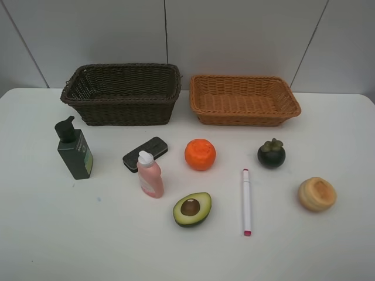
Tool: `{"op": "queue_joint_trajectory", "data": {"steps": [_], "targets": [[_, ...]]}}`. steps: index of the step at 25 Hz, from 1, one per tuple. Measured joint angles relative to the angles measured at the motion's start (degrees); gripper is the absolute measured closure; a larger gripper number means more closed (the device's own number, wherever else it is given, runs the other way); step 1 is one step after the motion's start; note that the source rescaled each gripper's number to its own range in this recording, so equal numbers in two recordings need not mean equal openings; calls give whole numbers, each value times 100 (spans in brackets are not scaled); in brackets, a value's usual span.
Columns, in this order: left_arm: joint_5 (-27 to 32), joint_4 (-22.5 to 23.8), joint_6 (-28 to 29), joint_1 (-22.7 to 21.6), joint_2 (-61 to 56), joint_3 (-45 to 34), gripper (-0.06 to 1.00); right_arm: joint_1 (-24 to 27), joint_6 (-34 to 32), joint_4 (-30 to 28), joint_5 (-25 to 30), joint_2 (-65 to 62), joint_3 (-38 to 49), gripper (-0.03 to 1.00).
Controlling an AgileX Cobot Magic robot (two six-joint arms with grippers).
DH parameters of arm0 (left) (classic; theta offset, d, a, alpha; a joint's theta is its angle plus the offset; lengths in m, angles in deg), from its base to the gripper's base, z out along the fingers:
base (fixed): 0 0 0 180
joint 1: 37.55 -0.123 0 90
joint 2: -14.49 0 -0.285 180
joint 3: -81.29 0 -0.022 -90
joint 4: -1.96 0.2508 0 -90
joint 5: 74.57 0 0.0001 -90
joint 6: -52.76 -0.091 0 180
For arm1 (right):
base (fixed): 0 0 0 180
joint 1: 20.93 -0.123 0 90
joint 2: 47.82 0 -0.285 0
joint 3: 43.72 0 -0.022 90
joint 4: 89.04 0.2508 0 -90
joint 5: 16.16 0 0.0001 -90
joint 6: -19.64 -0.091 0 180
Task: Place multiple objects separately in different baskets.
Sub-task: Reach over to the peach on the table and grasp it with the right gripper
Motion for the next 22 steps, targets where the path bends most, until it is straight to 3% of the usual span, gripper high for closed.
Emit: {"op": "queue_joint_trajectory", "data": {"steps": [22], "targets": [[0, 0, 0, 0, 0, 0, -6, 0, 0, 0, 0, 0, 0, -3]]}}
